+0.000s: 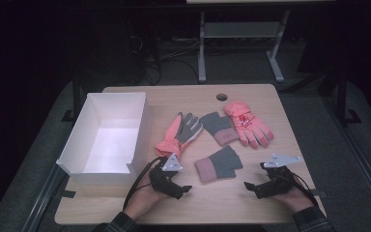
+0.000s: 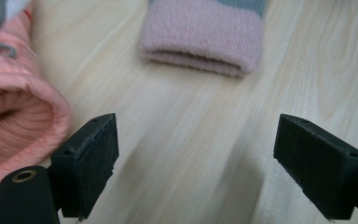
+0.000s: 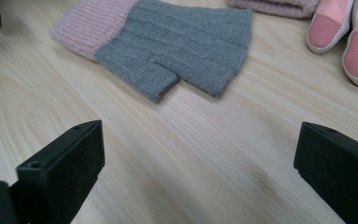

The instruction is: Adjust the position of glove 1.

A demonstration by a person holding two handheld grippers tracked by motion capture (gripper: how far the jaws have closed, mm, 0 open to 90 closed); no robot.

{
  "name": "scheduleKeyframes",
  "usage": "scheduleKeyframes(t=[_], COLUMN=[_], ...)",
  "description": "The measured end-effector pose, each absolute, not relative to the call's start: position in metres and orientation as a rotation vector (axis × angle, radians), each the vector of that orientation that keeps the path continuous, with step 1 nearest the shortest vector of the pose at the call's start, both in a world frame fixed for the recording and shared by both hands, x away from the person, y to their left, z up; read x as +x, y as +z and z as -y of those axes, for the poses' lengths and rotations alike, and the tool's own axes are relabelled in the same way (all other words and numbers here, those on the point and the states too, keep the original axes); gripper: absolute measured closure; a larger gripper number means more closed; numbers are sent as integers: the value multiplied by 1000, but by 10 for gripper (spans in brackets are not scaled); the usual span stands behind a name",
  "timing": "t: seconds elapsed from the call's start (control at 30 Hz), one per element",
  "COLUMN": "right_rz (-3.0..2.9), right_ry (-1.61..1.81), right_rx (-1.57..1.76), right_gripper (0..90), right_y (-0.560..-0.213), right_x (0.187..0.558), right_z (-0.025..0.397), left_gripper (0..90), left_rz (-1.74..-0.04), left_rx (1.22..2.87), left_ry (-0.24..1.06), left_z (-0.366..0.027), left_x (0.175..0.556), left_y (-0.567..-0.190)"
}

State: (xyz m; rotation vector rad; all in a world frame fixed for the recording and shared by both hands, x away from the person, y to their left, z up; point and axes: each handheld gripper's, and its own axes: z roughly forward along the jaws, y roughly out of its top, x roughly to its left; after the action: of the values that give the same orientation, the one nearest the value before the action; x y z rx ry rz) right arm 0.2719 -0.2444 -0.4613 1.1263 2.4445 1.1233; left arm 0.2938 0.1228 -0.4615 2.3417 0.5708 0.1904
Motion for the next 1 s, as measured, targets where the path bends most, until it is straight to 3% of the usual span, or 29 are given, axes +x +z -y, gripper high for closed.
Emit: scheduleKeyframes(t=[0.1, 0.33, 0.8, 1.0], right_rz=[-2453, -2445, -2447, -2450], right_ry=[1113, 1131, 1135, 1130], right_rx=[1114, 1134, 1129, 1146], right_gripper=[15, 15, 15, 15], right_y=[-462, -462, -459, -460], right_x=[272, 273, 270, 272], right_z=[244, 243, 240, 241], left_gripper=[142, 313, 895, 896], left_rz=[-577, -574, -540, -561], left_rx=[2335, 2317, 2335, 2312], left_ry=[184, 138, 94, 84], left_z=[-122, -120, -106, -97], left_x=[294, 294, 303, 319], left_y=[-461, -454, -443, -438])
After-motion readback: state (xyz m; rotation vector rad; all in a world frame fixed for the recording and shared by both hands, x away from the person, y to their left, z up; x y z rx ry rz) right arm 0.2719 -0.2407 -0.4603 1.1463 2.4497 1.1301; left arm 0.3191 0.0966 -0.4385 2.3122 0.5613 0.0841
